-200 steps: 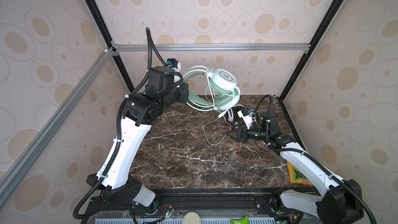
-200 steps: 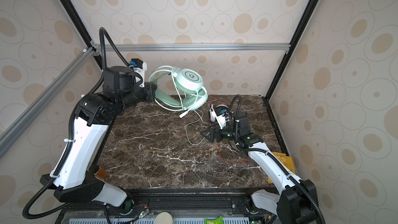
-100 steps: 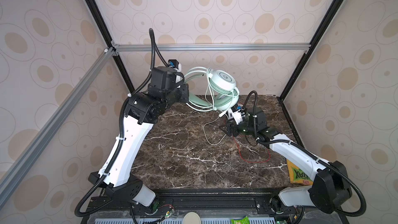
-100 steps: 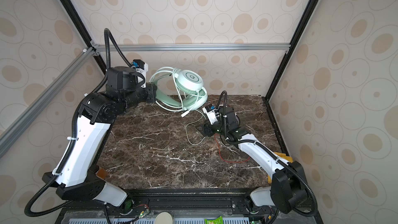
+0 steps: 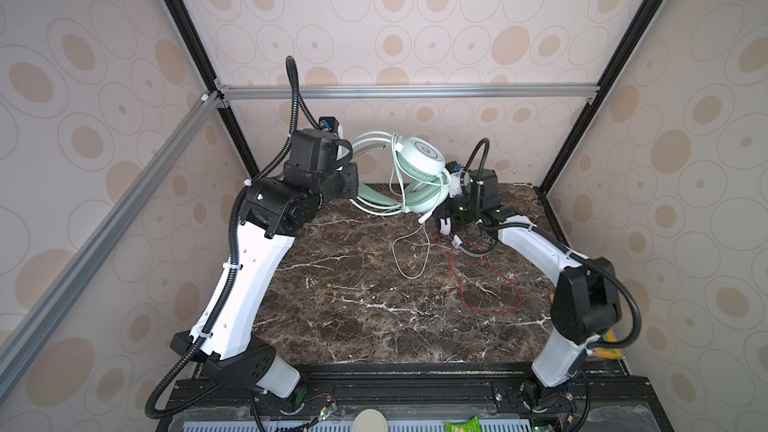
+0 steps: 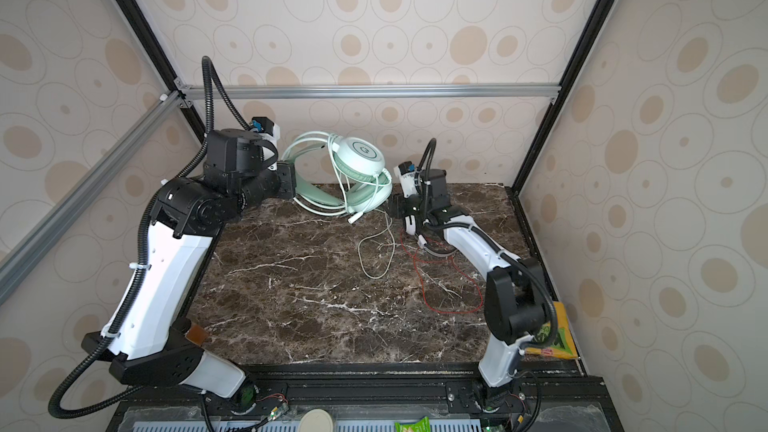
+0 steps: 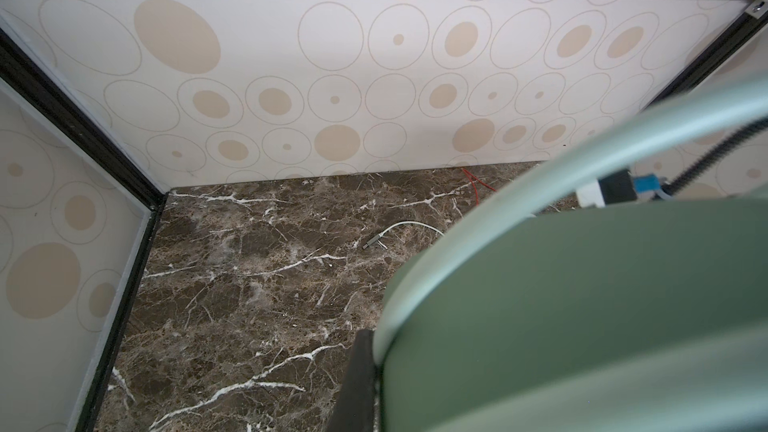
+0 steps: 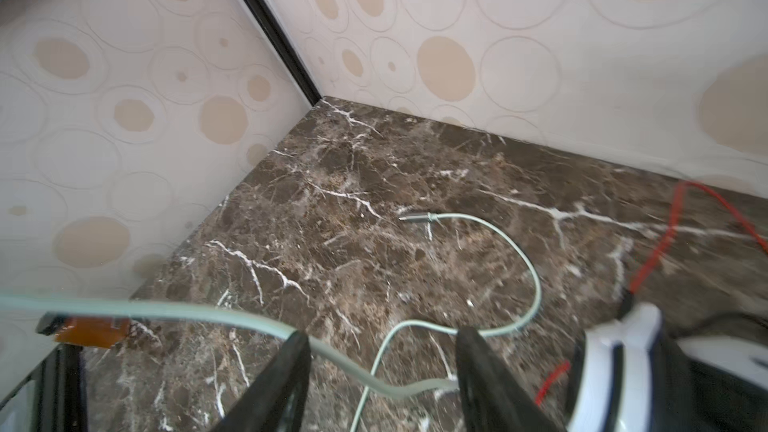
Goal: Wrap the headphones
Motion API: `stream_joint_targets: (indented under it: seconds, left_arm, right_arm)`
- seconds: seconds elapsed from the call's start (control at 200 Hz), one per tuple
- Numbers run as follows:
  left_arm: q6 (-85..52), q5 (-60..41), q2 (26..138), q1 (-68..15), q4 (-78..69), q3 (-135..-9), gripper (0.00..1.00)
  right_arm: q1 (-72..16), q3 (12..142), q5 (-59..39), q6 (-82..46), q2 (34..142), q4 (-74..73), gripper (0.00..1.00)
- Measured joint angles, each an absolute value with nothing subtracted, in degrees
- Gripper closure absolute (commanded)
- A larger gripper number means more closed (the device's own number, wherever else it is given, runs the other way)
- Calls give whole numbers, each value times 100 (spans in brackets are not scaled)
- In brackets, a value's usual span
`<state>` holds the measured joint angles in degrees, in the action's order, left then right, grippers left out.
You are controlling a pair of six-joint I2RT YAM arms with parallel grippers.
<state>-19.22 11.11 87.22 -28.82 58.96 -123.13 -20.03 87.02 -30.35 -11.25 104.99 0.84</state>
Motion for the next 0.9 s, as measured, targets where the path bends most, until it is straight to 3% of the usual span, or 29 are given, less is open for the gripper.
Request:
stream_joint_targets:
  seconds: [0.2,0.475,0.63,0.9]
  left_arm:
    - [-1922,1114,8720,-2799,5894,-12291,100]
    - [-1914,1114,8720,-2696,5894,-12285,100]
    - [-1909,1070,8722,-2683,5889,-12280,100]
    - [-1909,1031,8720,-2676,5887,-12278,100]
  right_arm:
    - [-2324,10418,-3964,-1431,12007,414,46]
    - [-2711,9806,-5284,-1876,11907,255,44]
    - [-2882,9745,-5564,-2185,11848,158,44]
    - [-4414,10099,-6114,-3225,12186,-827,44]
